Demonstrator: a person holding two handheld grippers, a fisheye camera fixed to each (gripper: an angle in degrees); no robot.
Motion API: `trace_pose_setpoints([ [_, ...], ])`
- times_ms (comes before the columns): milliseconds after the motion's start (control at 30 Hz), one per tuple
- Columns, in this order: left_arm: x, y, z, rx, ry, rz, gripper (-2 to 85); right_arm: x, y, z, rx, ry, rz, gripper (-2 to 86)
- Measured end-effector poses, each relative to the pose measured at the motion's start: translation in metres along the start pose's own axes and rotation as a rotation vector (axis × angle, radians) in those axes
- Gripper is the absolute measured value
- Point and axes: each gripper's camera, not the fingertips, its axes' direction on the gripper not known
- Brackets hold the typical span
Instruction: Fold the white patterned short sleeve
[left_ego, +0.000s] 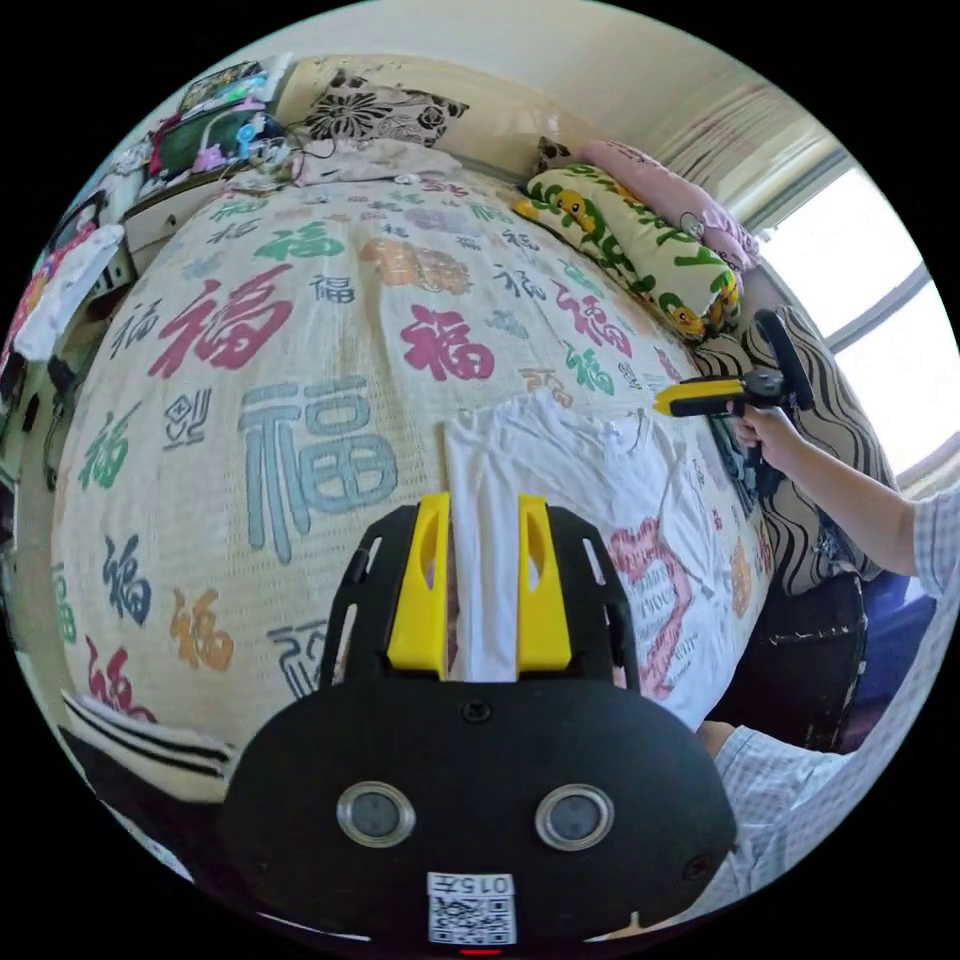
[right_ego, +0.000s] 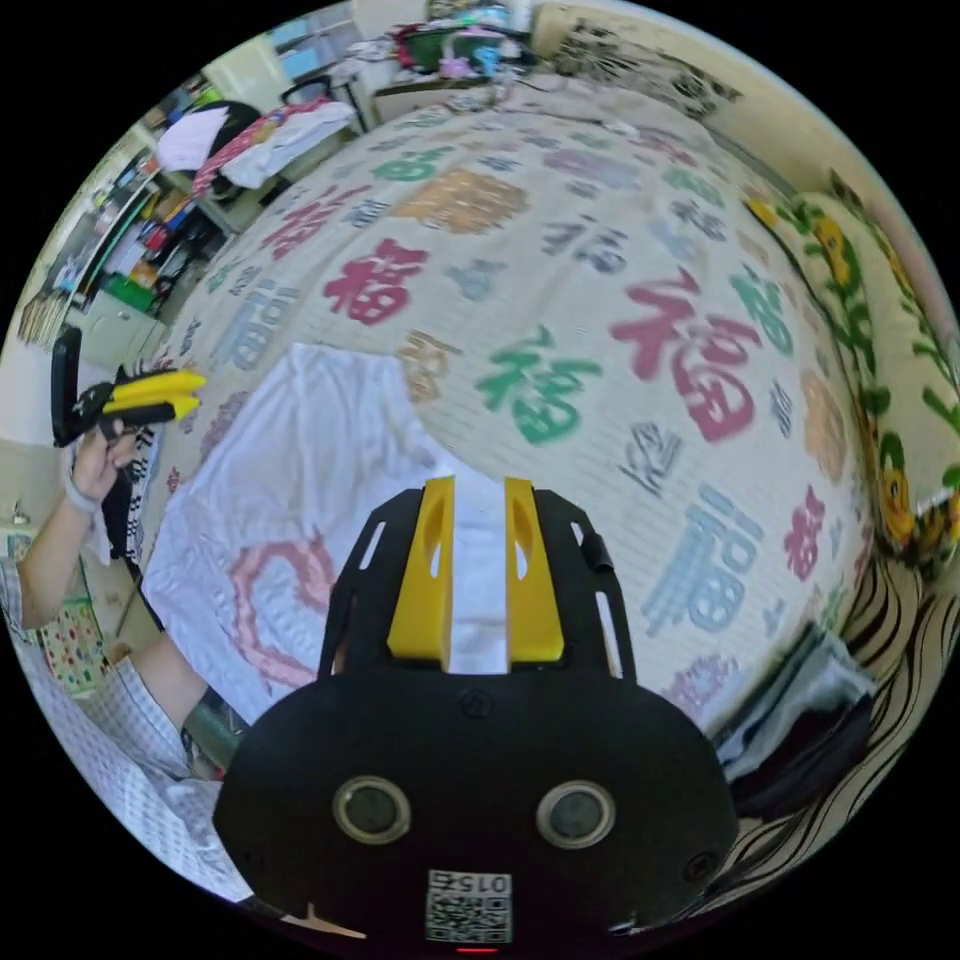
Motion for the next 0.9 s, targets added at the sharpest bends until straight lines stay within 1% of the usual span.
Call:
trace_pose_setpoints([
  [67, 0.011, -0.050, 0.034, -0.051, 0.010, 0.085, 10.9, 0.038, 0.019, -0.003, -0.046, 0.034, 0.055, 8.9],
  [100, 0.015, -0.062, 0.042, -0.064, 0.019, 0.107, 11.1, 0.045, 0.021, -0.003, -0.054, 0.034, 0.063, 9.0],
  [200, 0.042, -0.109, 0.089, -0.170, -0.012, 0.239, 11.8, 0.065, 0.026, 0.004, -0.116, -0.016, 0.068, 10.2],
  [267, 0.061, -0.129, 0.131, -0.299, -0.048, 0.310, 12.0, 0.068, 0.025, 0.010, -0.169, -0.059, 0.044, 10.9],
  [333, 0.073, -0.133, 0.155, -0.379, -0.076, 0.358, 11.3, 0.067, 0.027, 0.008, -0.177, -0.055, 0.042, 10.6],
  [367, 0.083, -0.131, 0.163, -0.389, -0.150, 0.416, 10.2, 0.065, 0.029, 0.003, -0.172, -0.037, 0.032, 9.4],
  [400, 0.088, -0.129, 0.165, -0.383, -0.184, 0.444, 9.6, 0.065, 0.031, -0.001, -0.168, -0.036, 0.026, 8.8],
  [467, 0.102, -0.123, 0.172, -0.383, -0.223, 0.490, 6.7, 0.065, 0.041, -0.012, -0.166, -0.074, -0.003, 3.7],
  [500, 0.104, -0.122, 0.174, -0.393, -0.222, 0.487, 5.6, 0.066, 0.043, -0.015, -0.170, -0.092, -0.012, 2.2],
  [533, 0.105, -0.123, 0.177, -0.431, -0.204, 0.461, 3.3, 0.066, 0.049, -0.021, -0.174, -0.099, -0.024, 0.5],
  [567, 0.106, -0.125, 0.183, -0.503, -0.144, 0.444, 2.2, 0.068, 0.055, -0.028, -0.168, -0.087, -0.028, -0.2],
  [600, 0.106, -0.127, 0.185, -0.530, -0.139, 0.425, 1.6, 0.070, 0.058, -0.032, -0.164, -0.078, -0.019, -0.4],
  [633, 0.108, -0.130, 0.184, -0.531, -0.162, 0.410, 1.1, 0.074, 0.062, -0.043, -0.144, -0.073, 0.000, -0.7],
  [667, 0.112, -0.136, 0.176, -0.485, -0.202, 0.415, 0.7, 0.080, 0.065, -0.054, -0.125, -0.079, 0.021, -0.8],
  [767, 0.122, -0.159, 0.156, -0.416, -0.206, 0.384, 0.1, 0.091, 0.065, -0.085, -0.122, -0.043, 0.017, -0.9],
  [900, 0.138, -0.180, 0.149, -0.432, -0.253, 0.415, -0.1, 0.110, 0.057, -0.118, -0.142, -0.101, 0.039, -1.0],
])
